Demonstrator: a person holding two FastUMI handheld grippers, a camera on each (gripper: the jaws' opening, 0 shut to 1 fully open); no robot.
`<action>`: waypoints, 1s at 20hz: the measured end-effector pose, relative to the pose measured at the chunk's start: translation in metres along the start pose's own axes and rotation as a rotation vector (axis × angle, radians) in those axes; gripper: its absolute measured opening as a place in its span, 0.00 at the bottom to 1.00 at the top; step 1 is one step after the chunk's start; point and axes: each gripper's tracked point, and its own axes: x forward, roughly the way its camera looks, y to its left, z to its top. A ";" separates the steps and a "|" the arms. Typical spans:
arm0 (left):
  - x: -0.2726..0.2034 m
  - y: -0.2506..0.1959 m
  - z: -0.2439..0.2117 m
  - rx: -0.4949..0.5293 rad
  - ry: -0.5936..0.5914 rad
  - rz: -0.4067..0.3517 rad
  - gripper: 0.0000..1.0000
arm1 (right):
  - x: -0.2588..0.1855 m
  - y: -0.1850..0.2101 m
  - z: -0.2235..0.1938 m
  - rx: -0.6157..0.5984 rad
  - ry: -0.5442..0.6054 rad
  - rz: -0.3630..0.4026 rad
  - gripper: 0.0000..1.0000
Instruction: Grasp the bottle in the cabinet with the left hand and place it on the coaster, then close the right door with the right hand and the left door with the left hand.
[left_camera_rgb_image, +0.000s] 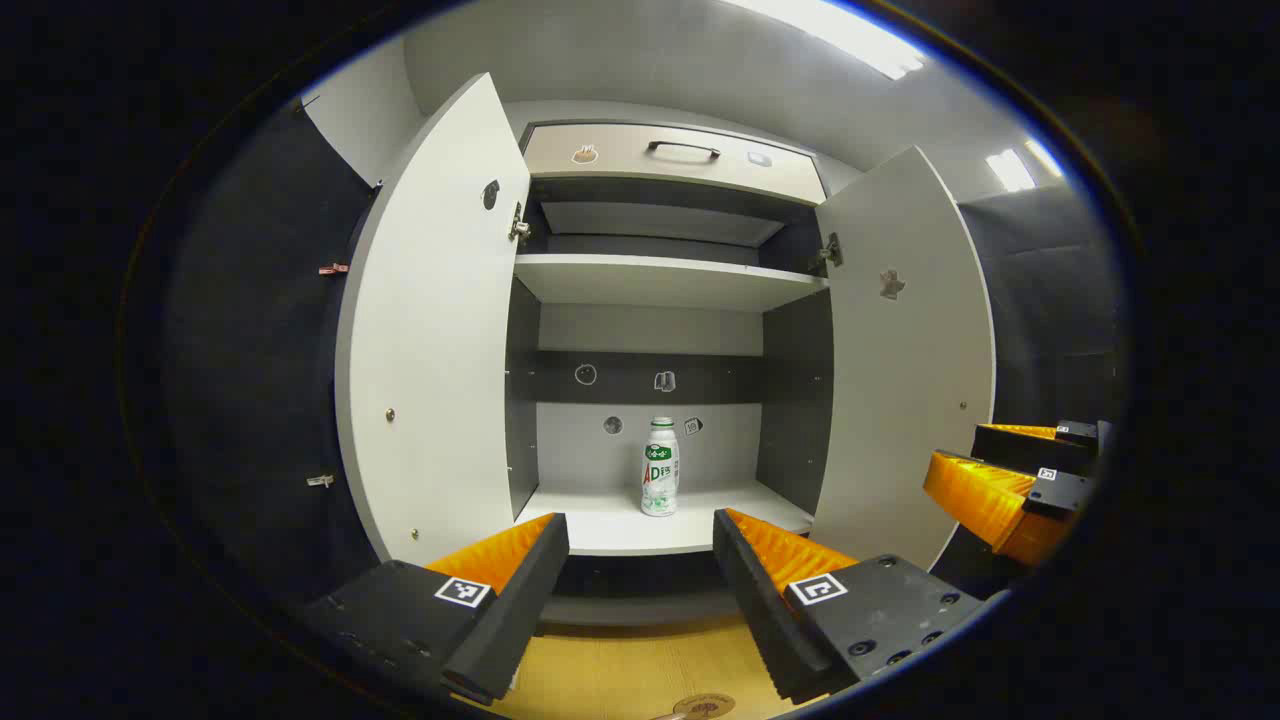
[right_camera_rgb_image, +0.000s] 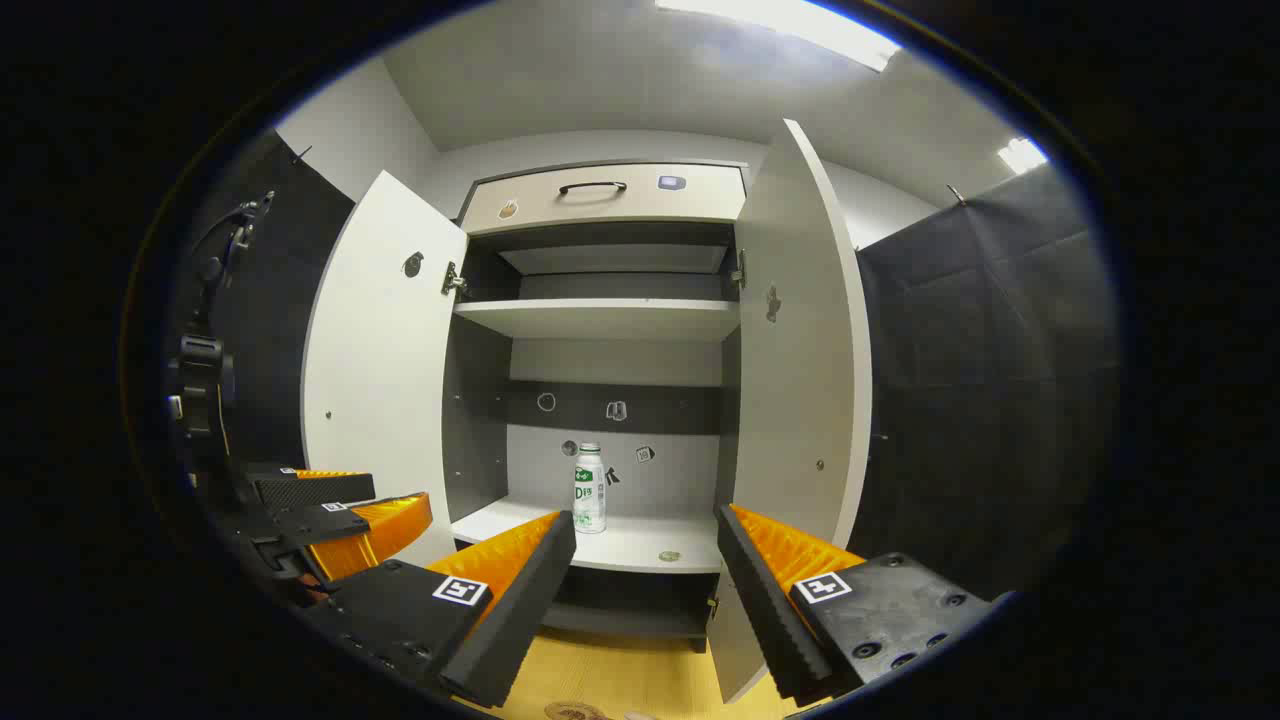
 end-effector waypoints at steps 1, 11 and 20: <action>0.001 0.000 -0.002 0.004 0.006 -0.003 0.93 | 0.001 -0.001 -0.002 -0.004 0.002 -0.002 0.95; 0.011 0.002 -0.004 0.016 0.003 -0.001 0.93 | 0.010 -0.012 -0.010 0.004 0.020 -0.031 0.95; 0.013 0.004 -0.006 0.010 0.005 -0.007 0.93 | 0.009 -0.011 -0.012 0.004 0.023 -0.033 0.95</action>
